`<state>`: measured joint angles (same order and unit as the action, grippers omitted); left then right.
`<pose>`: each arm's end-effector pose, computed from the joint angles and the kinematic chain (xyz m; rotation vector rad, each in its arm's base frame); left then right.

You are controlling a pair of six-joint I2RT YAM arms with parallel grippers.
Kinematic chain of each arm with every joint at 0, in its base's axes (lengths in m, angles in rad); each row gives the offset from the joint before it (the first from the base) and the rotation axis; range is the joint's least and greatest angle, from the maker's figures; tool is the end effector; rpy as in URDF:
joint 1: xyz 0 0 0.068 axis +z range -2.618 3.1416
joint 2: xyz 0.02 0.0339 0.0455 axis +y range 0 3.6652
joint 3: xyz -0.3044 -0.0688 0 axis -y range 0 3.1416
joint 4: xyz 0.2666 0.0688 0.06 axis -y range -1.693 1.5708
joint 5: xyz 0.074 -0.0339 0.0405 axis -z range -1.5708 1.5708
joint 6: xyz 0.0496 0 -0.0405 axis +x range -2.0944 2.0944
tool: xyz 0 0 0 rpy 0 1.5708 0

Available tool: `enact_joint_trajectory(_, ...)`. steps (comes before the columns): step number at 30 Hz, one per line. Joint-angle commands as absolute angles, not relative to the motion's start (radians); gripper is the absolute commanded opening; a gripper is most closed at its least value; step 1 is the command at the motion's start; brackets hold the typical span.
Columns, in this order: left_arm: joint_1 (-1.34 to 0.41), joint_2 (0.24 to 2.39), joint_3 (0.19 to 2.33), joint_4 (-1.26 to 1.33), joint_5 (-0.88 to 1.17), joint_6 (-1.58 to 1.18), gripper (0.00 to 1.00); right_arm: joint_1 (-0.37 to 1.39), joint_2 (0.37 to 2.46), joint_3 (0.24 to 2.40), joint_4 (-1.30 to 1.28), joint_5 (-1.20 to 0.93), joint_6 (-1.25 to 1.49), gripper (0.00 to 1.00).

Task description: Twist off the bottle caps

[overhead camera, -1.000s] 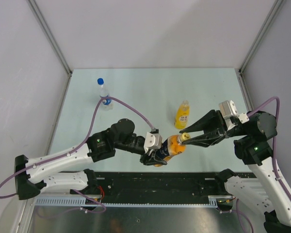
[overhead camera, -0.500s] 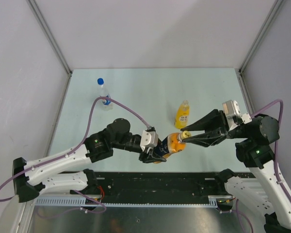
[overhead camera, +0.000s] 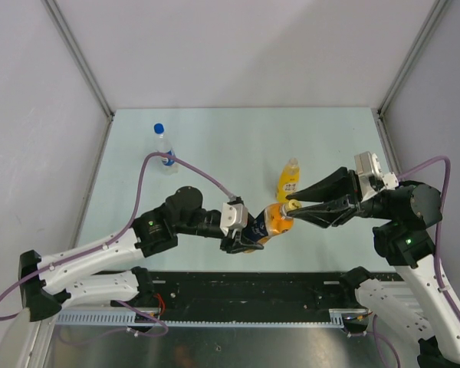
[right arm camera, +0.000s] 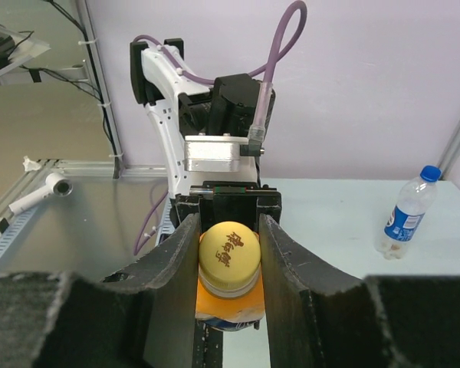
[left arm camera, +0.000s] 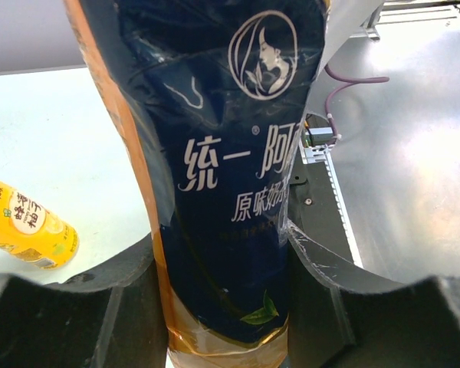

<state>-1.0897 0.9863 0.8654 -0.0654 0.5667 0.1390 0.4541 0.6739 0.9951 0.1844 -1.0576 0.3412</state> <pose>0.0864 -0.2231 0.3733 1.4163 1.2410 -1.1685 0.0729 0.0837 0.4922 -1.0692 0.9632 1.2220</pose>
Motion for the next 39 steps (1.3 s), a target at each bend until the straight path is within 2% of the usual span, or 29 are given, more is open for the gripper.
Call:
enact_joint_trajectory(1, -1.085, 0.946, 0.848, -0.056, 0.596, 0.164, 0.00, 0.434, 0.648, 1.009, 0.250, -0.935, 0.343, 0.08)
enact_joint_trajectory(5, -1.083, 0.945, 0.844, -0.051, 0.584, 0.163, 0.00, 0.434, 0.653, 1.009, 0.243, -0.942, 0.336, 0.10)
enact_joint_trajectory(7, -1.082, 0.943, 0.844, -0.046, 0.574, 0.160, 0.00, 0.433, 0.660, 1.009, 0.228, -0.931, 0.335, 0.20)
enact_joint_trajectory(9, -1.082, 0.939, 0.841, -0.039, 0.562, 0.158, 0.00, 0.433, 0.668, 1.009, 0.208, -0.915, 0.330, 0.36)
enact_joint_trajectory(12, -1.077, 0.934, 0.829, -0.019, 0.532, 0.151, 0.00, 0.434, 0.682, 1.009, 0.188, -0.894, 0.323, 0.54)
enact_joint_trajectory(16, -1.056, 0.927, 0.811, 0.025, 0.494, 0.115, 0.00, 0.433, 0.707, 1.009, 0.166, -0.870, 0.309, 0.67)
enact_joint_trajectory(30, -0.972, 0.930, 0.762, 0.100, 0.408, 0.045, 0.00, 0.431, 0.757, 1.009, 0.105, -0.776, 0.283, 0.93)
enact_joint_trajectory(39, -0.958, 0.946, 0.765, 0.110, 0.423, 0.031, 0.00, 0.433, 0.804, 1.009, 0.130, -0.868, 0.306, 0.98)
